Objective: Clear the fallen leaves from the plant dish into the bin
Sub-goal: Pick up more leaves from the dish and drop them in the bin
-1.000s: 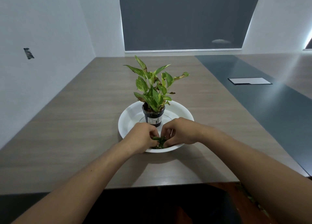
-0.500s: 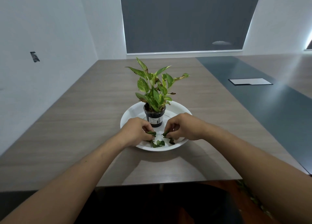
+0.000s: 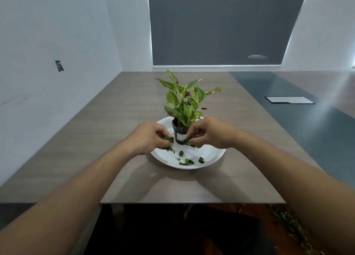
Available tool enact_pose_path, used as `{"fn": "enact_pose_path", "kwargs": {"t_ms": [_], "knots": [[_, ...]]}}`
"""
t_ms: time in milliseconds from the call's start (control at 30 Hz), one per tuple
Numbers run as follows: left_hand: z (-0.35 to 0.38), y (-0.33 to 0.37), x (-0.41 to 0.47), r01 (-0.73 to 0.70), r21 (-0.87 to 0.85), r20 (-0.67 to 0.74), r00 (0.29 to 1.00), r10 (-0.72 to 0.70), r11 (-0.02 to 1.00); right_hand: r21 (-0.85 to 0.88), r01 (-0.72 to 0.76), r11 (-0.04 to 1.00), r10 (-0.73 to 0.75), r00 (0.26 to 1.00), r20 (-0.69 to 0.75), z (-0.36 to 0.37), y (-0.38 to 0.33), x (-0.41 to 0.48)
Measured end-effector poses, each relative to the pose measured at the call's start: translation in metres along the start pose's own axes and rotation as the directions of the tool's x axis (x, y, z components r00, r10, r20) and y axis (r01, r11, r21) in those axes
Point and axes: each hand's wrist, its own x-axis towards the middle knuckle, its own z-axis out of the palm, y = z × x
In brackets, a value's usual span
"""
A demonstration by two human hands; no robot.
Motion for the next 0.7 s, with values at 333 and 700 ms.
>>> {"fn": "enact_pose_path", "kwargs": {"t_ms": [333,700], "knots": [[-0.057,-0.043,-0.073,0.032,-0.063,-0.097,0.995,-0.038,0.997,0.025,0.173,0.985,-0.175,0.98,0.096,0.055,-0.079,0.017],[-0.105,-0.143,-0.199,0.283,-0.081,-0.243,0.924,-0.295,0.956,0.126,0.4,0.908,-0.419,0.853,0.311,0.181,-0.175,0.04]]}}
